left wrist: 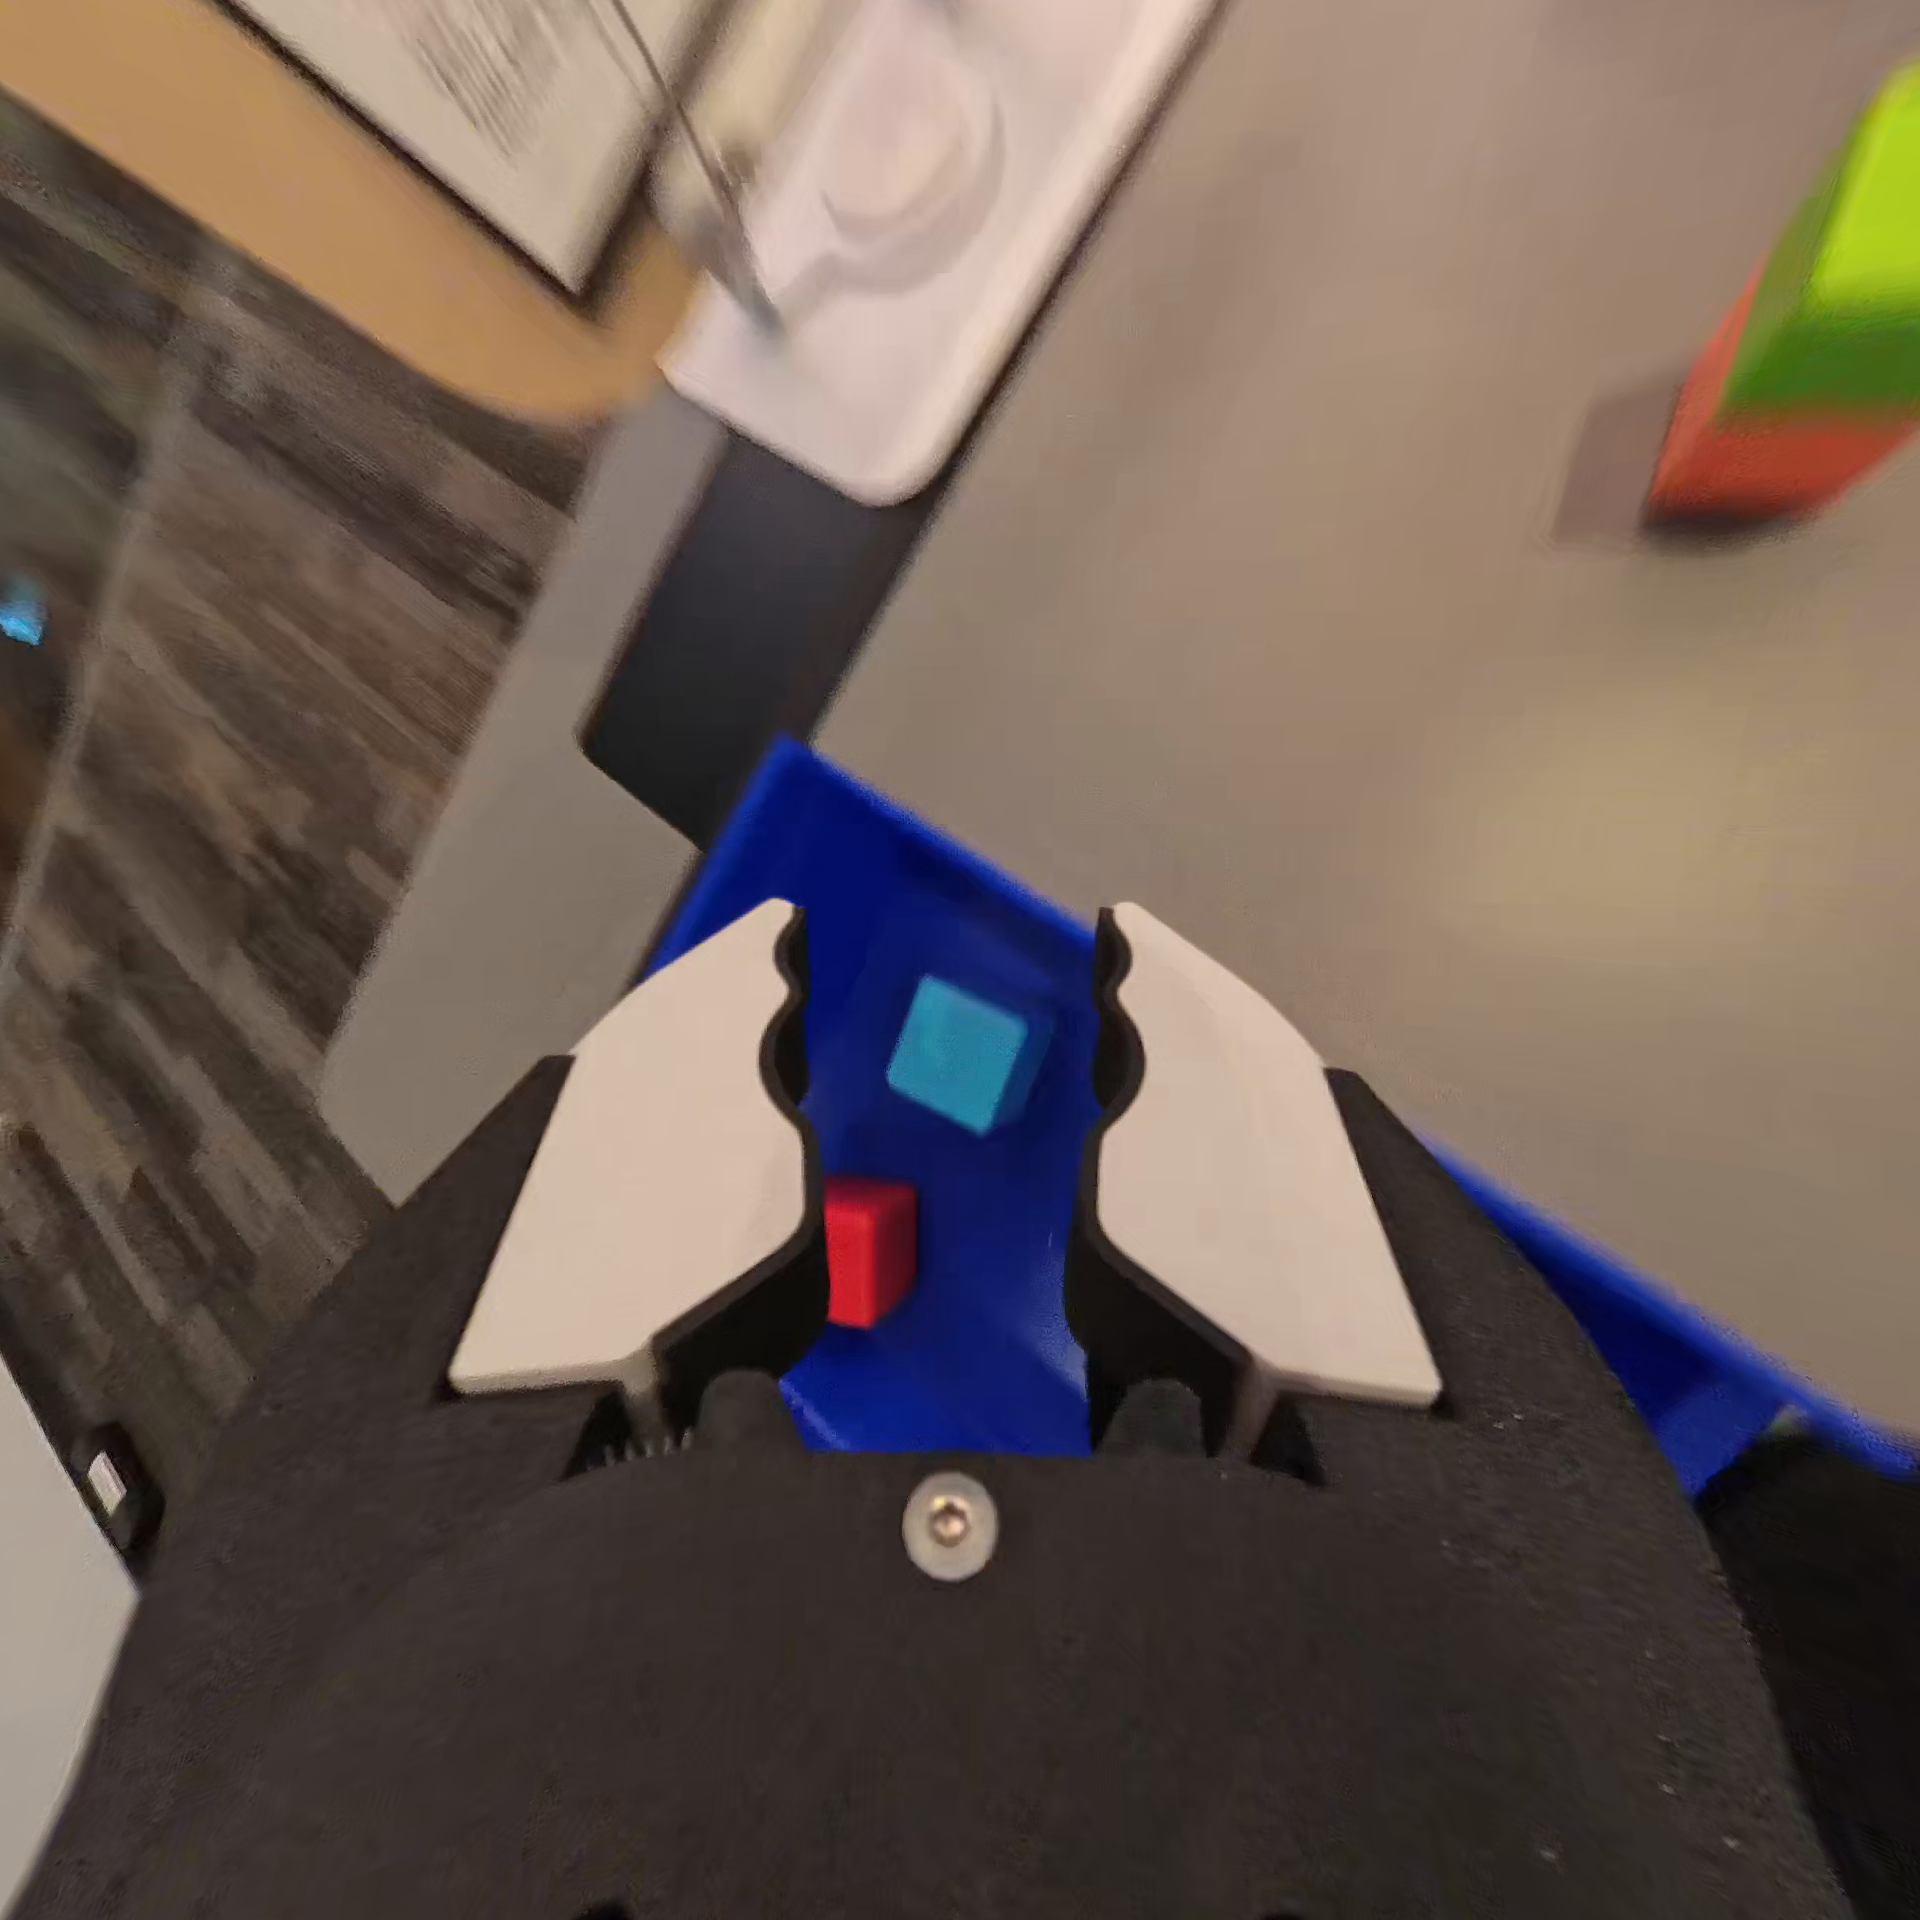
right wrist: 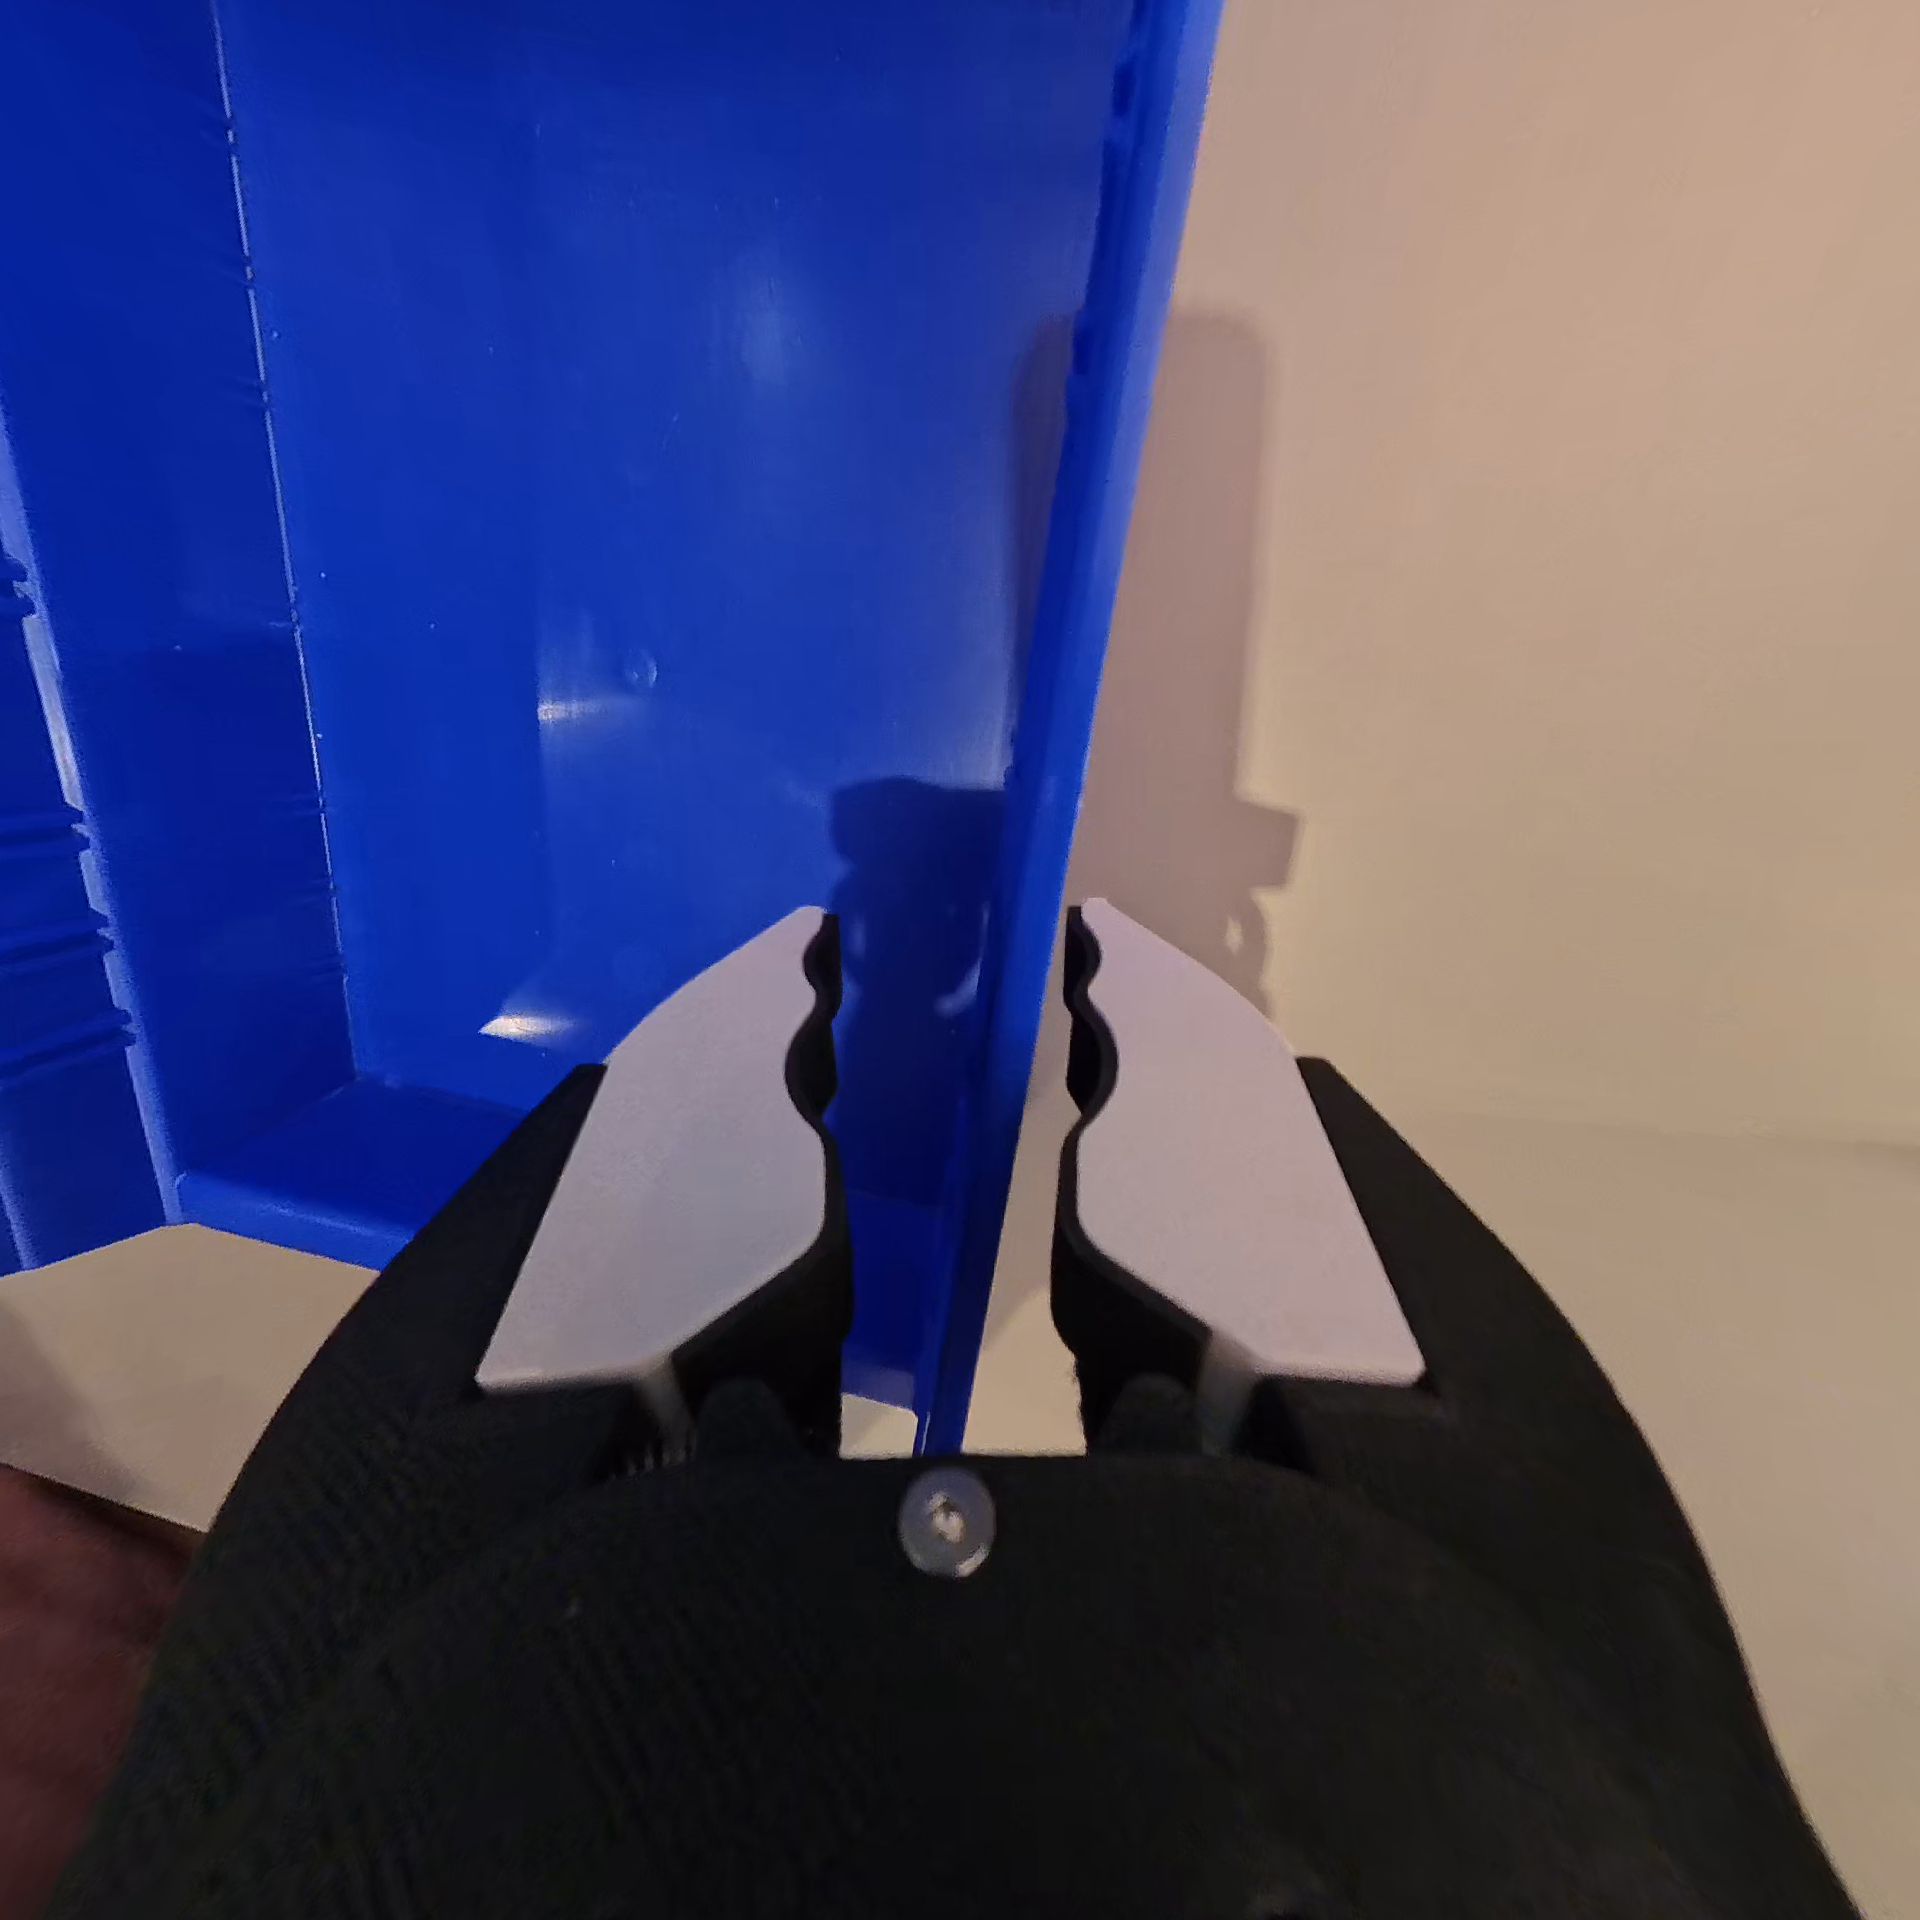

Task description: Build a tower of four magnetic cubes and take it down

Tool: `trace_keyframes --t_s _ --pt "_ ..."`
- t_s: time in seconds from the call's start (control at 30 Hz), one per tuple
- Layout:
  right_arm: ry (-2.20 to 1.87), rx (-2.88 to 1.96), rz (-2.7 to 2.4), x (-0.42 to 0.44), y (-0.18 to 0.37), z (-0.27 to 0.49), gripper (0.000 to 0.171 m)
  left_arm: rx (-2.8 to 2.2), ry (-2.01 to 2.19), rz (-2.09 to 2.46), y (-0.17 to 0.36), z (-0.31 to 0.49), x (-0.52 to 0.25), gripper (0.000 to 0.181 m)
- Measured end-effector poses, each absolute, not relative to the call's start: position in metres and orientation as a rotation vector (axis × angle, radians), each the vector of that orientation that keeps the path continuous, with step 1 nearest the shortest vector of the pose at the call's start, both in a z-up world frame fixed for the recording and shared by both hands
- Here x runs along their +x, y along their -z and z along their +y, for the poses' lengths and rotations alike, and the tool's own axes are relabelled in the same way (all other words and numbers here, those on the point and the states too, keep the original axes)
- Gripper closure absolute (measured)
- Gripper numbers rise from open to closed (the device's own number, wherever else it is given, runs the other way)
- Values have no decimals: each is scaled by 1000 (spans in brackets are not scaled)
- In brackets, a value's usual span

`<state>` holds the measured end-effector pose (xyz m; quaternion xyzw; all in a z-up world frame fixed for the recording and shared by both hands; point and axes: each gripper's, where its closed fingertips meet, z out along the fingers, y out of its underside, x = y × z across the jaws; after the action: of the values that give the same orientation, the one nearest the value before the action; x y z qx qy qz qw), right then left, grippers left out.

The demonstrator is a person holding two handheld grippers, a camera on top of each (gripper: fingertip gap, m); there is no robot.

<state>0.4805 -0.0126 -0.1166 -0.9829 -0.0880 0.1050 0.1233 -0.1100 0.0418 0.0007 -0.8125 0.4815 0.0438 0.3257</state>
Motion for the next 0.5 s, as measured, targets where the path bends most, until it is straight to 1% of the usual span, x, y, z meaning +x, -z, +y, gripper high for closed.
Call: trace_keyframes --t_s 0.03,0.13,0.2,0.37,0.5 --pt "-304 -2868 -256 481 117 -13 128 -2184 -129 1337 19 42 -124 125" --pt "-297 -2875 -255 481 116 -13 129 -2262 -218 1558 66 39 -158 122" --pt "-289 -2881 -257 481 117 -13 129 -2262 -215 1640 84 39 -166 125" --pt "-276 -2899 -270 480 120 -15 130 -2252 -93 1693 102 47 -161 128" --pt "-274 -2918 -286 479 124 -17 129 -2288 -122 1782 120 53 -169 130"
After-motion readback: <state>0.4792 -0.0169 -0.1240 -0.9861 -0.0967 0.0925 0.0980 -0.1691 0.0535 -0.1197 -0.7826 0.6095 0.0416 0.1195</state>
